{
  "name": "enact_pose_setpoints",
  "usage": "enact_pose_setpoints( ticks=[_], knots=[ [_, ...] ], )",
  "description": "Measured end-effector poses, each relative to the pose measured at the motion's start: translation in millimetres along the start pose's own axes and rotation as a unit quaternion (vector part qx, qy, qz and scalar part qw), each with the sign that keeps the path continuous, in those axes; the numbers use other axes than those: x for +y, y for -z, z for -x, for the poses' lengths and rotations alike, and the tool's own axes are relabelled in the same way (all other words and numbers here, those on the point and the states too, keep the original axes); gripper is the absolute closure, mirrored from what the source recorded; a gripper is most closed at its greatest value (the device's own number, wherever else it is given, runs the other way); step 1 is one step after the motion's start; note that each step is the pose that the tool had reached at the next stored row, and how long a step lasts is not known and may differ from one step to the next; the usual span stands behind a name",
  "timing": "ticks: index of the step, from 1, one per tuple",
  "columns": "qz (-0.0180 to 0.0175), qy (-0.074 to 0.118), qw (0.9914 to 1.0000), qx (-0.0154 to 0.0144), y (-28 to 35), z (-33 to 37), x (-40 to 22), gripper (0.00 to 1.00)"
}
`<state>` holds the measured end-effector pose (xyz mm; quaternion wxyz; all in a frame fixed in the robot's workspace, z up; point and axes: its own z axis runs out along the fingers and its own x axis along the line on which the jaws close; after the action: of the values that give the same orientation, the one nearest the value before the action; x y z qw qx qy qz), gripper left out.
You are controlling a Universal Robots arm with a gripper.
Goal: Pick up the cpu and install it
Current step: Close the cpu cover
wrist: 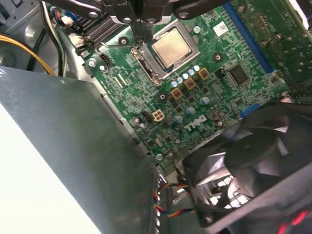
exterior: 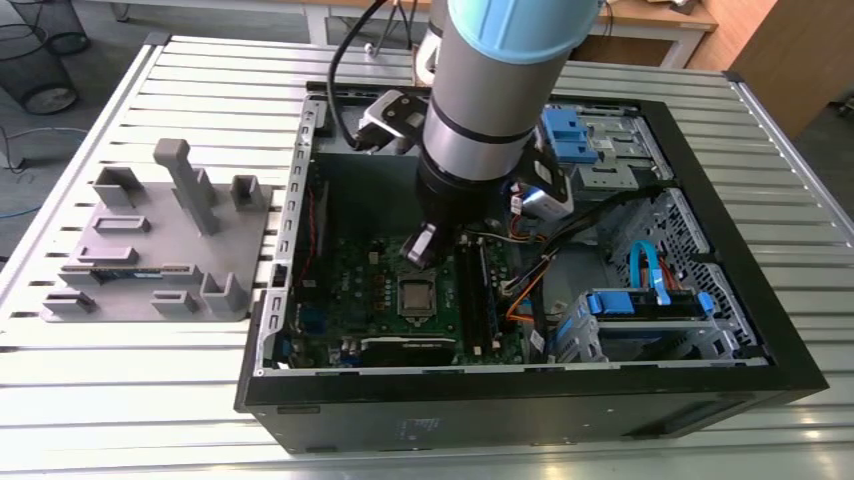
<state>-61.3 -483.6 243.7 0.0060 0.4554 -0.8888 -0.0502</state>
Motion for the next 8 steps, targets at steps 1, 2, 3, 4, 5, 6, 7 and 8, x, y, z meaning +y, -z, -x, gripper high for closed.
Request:
enact_pose_setpoints(
  ticks=[1,2,3,4,5,6,7,8],
  knots=[
    [-0.0002,0.000,1.00000,-0.0002,-0.1,-1.6,0.2,0.89],
    [-0.0002,0.000,1.00000,-0.0002,-0.1,-3.1,-0.1,0.89],
    [-0.0002,0.000,1.00000,-0.0003,-0.1,-4.7,-0.8,0.89],
    [-0.0003,0.000,1.00000,-0.0003,-0.1,-6.3,-1.5,0.89],
    [-0.0003,0.000,1.00000,-0.0003,-0.1,-7.2,-1.5,0.89],
    [-0.0003,0.000,1.00000,-0.0003,-0.1,-7.3,-1.4,0.89],
    [-0.0003,0.000,1.00000,-0.0003,-0.1,-7.3,-1.4,0.89],
    [-0.0003,0.000,1.00000,-0.0003,-0.1,-7.3,-1.4,0.89]
  ],
)
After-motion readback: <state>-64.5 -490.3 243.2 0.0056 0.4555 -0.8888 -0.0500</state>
